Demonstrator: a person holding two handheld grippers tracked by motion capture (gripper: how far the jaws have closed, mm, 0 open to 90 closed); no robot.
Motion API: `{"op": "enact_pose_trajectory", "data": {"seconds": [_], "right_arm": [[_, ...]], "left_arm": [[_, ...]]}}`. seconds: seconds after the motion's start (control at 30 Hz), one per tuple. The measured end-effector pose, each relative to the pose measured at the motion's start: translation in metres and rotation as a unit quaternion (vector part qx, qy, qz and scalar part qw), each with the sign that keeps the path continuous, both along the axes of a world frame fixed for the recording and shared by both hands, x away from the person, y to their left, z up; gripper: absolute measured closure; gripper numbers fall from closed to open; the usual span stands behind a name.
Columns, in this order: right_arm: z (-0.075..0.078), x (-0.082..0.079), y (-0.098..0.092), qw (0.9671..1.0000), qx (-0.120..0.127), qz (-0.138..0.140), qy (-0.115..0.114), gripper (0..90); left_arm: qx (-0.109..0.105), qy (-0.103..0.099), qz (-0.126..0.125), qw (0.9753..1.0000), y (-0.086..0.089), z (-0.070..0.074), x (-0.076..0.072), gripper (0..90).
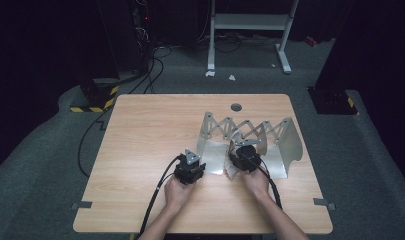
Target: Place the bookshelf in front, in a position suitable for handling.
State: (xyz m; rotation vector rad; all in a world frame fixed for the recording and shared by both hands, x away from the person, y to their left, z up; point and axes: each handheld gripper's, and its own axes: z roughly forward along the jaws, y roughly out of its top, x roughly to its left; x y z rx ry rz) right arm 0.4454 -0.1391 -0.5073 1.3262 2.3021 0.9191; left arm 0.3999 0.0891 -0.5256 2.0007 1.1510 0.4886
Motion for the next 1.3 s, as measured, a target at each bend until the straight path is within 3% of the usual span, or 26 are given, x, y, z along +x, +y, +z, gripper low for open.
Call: {"op": "enact_pose_trajectory", "data": {"seconds": [0.3, 0.43, 1.03, 1.23, 1.3], "right_arm": [[-0.004, -0.012, -0.005, 0.9999, -0.005, 0.012, -0.009, 76.1], [-0.004, -0.011, -0.01, 0.9999, -0.001, 0.006, -0.009, 76.0], [-0.002, -0.013, -0.03, 0.9999, -0.006, -0.005, -0.01, 76.2], [0.006, -0.037, -0.035, 0.9997, -0.007, 0.016, -0.017, 76.4], [0.009, -0.05, -0.032, 0.9991, -0.008, 0.034, -0.021, 76.5]], "left_arm": [[-0.001, 0.001, 0.0, 1.0, 0.0, 0.0, 0.0, 69.4], [-0.005, 0.003, 0.006, 1.0, 0.002, 0.0, 0.002, 76.8], [0.021, 0.013, -0.017, 0.9995, -0.02, 0.005, 0.009, 76.6], [0.013, 0.016, -0.026, 0.9994, -0.027, 0.005, 0.008, 75.5], [0.013, 0.015, -0.029, 0.9994, -0.027, 0.005, 0.008, 74.8]]}}
